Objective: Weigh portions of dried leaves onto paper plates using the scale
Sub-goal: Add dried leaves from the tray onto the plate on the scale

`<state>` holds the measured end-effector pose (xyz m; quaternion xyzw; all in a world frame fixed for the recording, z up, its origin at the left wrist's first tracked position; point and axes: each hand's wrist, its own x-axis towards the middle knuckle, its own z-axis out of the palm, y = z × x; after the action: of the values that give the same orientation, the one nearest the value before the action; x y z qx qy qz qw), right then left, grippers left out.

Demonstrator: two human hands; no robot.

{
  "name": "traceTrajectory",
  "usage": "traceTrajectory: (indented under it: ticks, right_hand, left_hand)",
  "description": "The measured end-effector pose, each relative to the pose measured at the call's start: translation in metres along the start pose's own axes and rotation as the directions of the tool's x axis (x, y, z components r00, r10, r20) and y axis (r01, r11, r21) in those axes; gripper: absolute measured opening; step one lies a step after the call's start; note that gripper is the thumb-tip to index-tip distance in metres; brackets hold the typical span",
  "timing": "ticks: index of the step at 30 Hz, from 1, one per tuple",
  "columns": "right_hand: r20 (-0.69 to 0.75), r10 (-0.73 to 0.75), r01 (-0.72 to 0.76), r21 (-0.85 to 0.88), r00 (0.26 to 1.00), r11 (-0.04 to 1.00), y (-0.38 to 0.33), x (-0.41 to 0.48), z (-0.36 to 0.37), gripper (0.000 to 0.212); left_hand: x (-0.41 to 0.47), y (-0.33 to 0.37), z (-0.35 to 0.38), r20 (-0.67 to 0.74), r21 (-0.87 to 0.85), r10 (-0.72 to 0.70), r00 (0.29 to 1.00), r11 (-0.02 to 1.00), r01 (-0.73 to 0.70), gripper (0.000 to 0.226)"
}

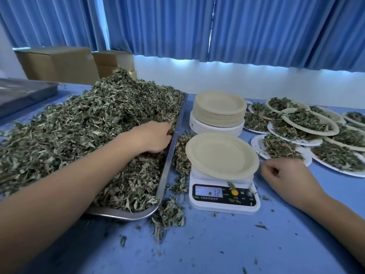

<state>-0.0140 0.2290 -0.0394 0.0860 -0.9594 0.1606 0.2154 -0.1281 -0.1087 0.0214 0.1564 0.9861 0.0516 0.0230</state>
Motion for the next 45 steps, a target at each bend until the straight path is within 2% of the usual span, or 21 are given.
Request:
traceTrajectory:
  ticks: [2,4,8,13,16,18,20,22,24,28,35,38,42,45]
  right_hand:
    - [0.044,-0.012,0.015,-0.053,0.999,0.998,-0.001,0.001,0.001,0.052]
    - [0.055,-0.010,0.014,-0.063,0.998,0.998,-0.001,0.001,0.001,0.053]
    - [0.066,-0.025,0.029,-0.061,0.998,0.998,-0.001,0.000,-0.001,0.049]
    - [0.079,-0.061,0.065,-0.053,0.995,0.996,-0.003,-0.002,-0.004,0.049]
    - [0.080,-0.078,0.083,-0.058,0.994,0.995,-0.003,-0.003,-0.004,0.048]
    - [0.073,-0.077,0.081,-0.057,0.994,0.995,-0.002,-0.003,-0.004,0.049]
    - [0.064,-0.067,0.071,-0.055,0.996,0.996,-0.002,-0.003,-0.004,0.049]
    - [0.071,-0.066,0.070,-0.055,0.995,0.996,-0.002,-0.003,-0.004,0.049]
    - [0.073,-0.063,0.067,-0.054,0.995,0.996,-0.002,-0.003,-0.005,0.049]
    - [0.081,-0.062,0.066,-0.048,0.995,0.997,-0.001,-0.004,-0.006,0.050]
    - [0.075,-0.067,0.070,-0.037,0.995,0.997,0.000,-0.006,-0.005,0.051]
    - [0.071,-0.075,0.078,-0.037,0.995,0.996,0.000,-0.006,-0.005,0.051]
    - [0.068,-0.090,0.092,-0.033,0.994,0.995,0.001,-0.005,-0.005,0.051]
    - [0.065,-0.082,0.084,-0.029,0.994,0.996,0.001,-0.005,-0.005,0.052]
  left_hand:
    - [0.002,-0.009,0.007,0.128,0.030,-0.065,0.990,0.998,0.062,0.045]
    - [-0.001,-0.012,0.012,0.142,0.083,-0.093,0.986,0.993,0.082,0.052]
    - [-0.010,-0.003,0.026,0.036,0.217,-0.106,0.994,0.971,0.096,0.033]
    - [-0.017,0.007,0.027,-0.115,0.222,-0.090,0.989,0.968,0.113,0.019]
    - [-0.018,0.007,0.026,-0.161,0.278,-0.059,0.985,0.955,0.103,0.022]
    - [-0.018,0.005,0.019,-0.145,0.188,-0.070,0.987,0.977,0.097,0.034]
    - [-0.021,0.003,0.013,-0.053,0.063,-0.074,0.996,0.995,0.077,0.045]
    - [-0.028,0.003,0.014,0.011,0.029,-0.026,1.000,0.999,0.025,0.049]
    - [-0.036,0.005,0.020,-0.045,0.051,0.003,0.999,0.999,-0.001,0.050]
    - [-0.044,0.010,0.026,-0.248,0.036,-0.027,0.968,0.999,0.037,0.058]
    - [-0.038,0.006,0.023,-0.343,-0.173,-0.020,0.939,0.984,-0.042,0.062]
    - [-0.032,-0.001,0.011,-0.445,-0.301,-0.079,0.892,0.951,-0.066,0.067]
    - [-0.025,-0.017,-0.004,-0.583,-0.318,-0.098,0.806,0.941,-0.115,0.070]
    - [-0.017,-0.021,-0.005,-0.574,-0.338,-0.109,0.812,0.934,-0.114,0.070]
